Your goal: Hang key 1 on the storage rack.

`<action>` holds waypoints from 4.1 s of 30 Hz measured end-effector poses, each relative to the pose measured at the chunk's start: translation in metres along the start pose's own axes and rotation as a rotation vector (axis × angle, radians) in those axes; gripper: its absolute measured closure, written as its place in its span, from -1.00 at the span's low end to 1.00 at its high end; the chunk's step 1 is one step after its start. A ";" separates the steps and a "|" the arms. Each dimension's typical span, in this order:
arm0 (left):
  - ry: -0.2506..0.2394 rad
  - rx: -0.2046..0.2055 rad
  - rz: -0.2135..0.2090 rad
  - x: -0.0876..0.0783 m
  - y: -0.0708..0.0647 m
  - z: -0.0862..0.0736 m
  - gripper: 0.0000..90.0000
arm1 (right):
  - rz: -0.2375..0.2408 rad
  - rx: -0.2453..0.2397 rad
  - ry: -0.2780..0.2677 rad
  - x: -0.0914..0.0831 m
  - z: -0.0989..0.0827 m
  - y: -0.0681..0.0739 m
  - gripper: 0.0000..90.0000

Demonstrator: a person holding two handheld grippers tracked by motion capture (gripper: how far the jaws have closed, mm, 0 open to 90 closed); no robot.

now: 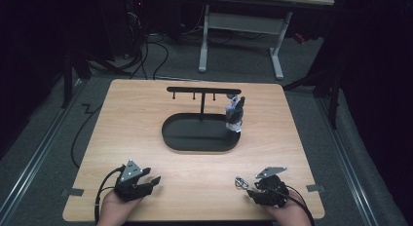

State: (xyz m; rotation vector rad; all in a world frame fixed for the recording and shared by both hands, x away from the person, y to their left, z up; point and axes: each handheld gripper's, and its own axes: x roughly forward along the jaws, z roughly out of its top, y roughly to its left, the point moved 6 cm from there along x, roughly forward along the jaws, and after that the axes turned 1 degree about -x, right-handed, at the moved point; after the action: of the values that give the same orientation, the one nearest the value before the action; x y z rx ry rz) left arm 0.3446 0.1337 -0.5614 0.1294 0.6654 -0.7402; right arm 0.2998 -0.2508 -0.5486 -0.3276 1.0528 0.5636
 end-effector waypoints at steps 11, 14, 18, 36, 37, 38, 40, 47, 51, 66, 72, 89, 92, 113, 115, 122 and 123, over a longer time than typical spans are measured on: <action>0.016 0.009 -0.033 0.002 -0.003 -0.001 0.03 | -0.030 -0.156 0.228 0.004 0.024 0.007 0.16; 0.016 0.015 -0.037 0.002 -0.004 -0.001 0.02 | -0.046 -0.179 0.266 0.008 0.031 0.006 0.14; 0.016 0.015 -0.043 0.001 -0.005 -0.001 0.02 | -0.052 -0.194 0.290 0.015 0.037 0.006 0.13; 0.036 0.020 -0.056 0.005 -0.008 -0.003 0.01 | -0.058 -0.299 0.253 0.023 0.061 0.015 0.19; 0.037 0.021 -0.057 0.005 -0.008 -0.004 0.01 | -0.059 -0.305 0.255 0.024 0.061 0.015 0.19; 0.038 0.020 -0.058 0.005 -0.008 -0.004 0.01 | -0.060 -0.313 0.255 0.024 0.062 0.016 0.19; 0.039 0.018 -0.058 0.005 -0.008 -0.004 0.01 | -0.060 -0.329 0.253 0.025 0.064 0.017 0.22; 0.045 0.019 -0.062 0.006 -0.008 -0.004 0.01 | -0.068 -0.371 0.243 0.023 0.067 0.021 0.56; 0.048 0.018 -0.065 0.006 -0.008 -0.005 0.01 | -0.074 -0.382 0.244 0.019 0.066 0.022 0.97; 0.059 0.022 -0.068 0.008 -0.010 -0.006 0.00 | 0.013 -0.186 0.240 0.018 0.065 0.007 0.87; 0.059 0.020 -0.070 0.008 -0.010 -0.006 0.00 | 0.017 -0.202 0.265 0.019 0.070 0.010 0.85; 0.041 0.015 -0.059 0.006 -0.006 -0.005 0.00 | 0.039 -0.137 0.240 0.003 0.075 0.006 0.99; 0.030 0.014 -0.048 0.004 -0.005 -0.004 -0.01 | 0.041 -0.123 0.231 -0.005 0.075 0.003 0.99; -0.062 0.014 0.037 -0.005 0.006 0.002 -0.14 | 0.059 -0.061 0.178 -0.039 0.091 -0.008 0.99; -0.067 0.013 0.040 -0.005 0.007 0.002 -0.15 | 0.061 -0.068 0.174 -0.040 0.093 -0.009 0.99; -0.087 0.004 0.066 -0.007 0.011 0.003 -0.25 | 0.050 -0.066 0.175 -0.046 0.099 -0.011 0.99; -0.090 0.000 0.067 -0.008 0.012 0.003 -0.26 | 0.044 -0.068 0.176 -0.047 0.100 -0.012 0.99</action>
State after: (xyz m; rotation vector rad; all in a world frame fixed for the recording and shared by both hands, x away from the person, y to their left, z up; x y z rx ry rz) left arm 0.3498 0.1458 -0.5554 0.1174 0.5725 -0.6780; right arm 0.3611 -0.2223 -0.4608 -0.4202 1.2148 0.6188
